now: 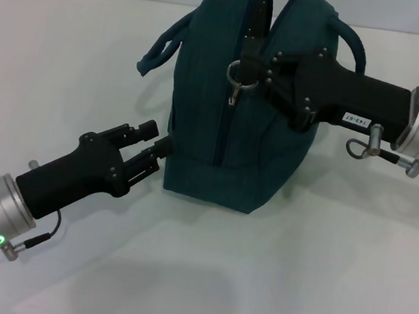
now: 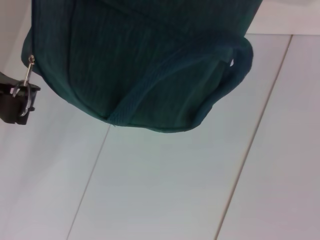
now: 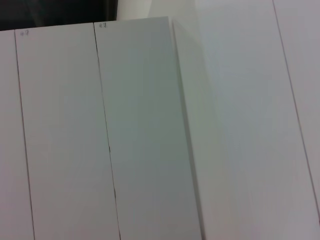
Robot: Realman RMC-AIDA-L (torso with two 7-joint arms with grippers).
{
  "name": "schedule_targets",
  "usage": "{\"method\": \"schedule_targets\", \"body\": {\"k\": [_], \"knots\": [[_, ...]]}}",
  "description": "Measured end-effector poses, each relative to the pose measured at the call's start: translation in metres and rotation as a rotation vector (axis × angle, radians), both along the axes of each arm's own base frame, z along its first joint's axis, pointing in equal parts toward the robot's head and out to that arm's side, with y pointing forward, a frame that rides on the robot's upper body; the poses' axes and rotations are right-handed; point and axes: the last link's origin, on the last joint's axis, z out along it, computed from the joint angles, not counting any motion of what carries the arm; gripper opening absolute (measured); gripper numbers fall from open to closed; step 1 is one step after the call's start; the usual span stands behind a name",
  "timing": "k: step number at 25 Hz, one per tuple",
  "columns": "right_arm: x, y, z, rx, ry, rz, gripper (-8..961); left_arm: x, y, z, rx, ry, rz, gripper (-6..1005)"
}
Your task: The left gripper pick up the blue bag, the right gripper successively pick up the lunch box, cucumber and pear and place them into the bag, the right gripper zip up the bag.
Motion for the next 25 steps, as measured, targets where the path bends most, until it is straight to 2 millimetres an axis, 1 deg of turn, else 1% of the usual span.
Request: {"method": "schedule_targets", "body": {"k": [13, 20, 25], "knots": [[0.002, -0.001, 0.0, 0.0, 0.002, -0.006, 11, 0.015, 0.01, -0.012, -0.046, -0.023, -0.034, 445], [0.003, -0.004, 0.001, -0.006, 0.009, -0.003, 10, 0.021, 0.017, -0.017, -0.06, -0.021, -0.034, 420], [0.006, -0.006, 0.001, -0.01, 0.015, -0.006, 10, 0.025, 0.018, -0.02, -0.072, 0.0, -0.069, 403]]}}
